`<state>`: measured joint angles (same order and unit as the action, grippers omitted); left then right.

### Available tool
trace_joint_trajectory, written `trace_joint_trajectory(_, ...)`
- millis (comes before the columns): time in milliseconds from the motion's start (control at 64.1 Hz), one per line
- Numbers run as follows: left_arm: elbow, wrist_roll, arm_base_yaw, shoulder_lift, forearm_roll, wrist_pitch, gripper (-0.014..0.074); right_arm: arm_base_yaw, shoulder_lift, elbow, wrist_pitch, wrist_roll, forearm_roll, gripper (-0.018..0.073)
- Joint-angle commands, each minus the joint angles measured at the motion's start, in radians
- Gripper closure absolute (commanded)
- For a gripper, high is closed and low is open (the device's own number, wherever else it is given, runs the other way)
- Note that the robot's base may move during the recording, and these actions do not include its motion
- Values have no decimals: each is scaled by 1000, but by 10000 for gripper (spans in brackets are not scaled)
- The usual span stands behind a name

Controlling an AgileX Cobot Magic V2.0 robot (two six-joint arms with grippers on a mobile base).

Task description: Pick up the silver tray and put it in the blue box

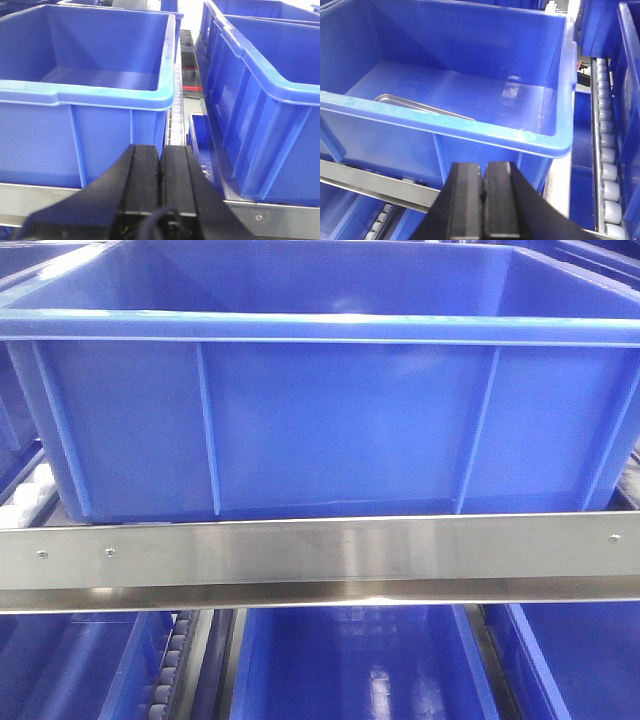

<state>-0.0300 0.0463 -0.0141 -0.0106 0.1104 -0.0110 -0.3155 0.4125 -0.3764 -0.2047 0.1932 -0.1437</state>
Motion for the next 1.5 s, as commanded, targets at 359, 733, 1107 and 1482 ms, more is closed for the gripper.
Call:
trace_joint_trajectory(359,4,-1,1,-17,8,95,701,284,-187,202,113,-124,60,510)
trace_joint_trajectory(733,4,-1,1,-17,8,95,701,355,-440,409,154,-126,132,510)
trace_joint_trajectory(1107,4,-1,1,-17,8,95,701,353,-443,409,159,-124,132,510)
trace_joint_trajectory(1482,4,-1,1,-17,8,95,701,353,-443,409,159,-124,132,510)
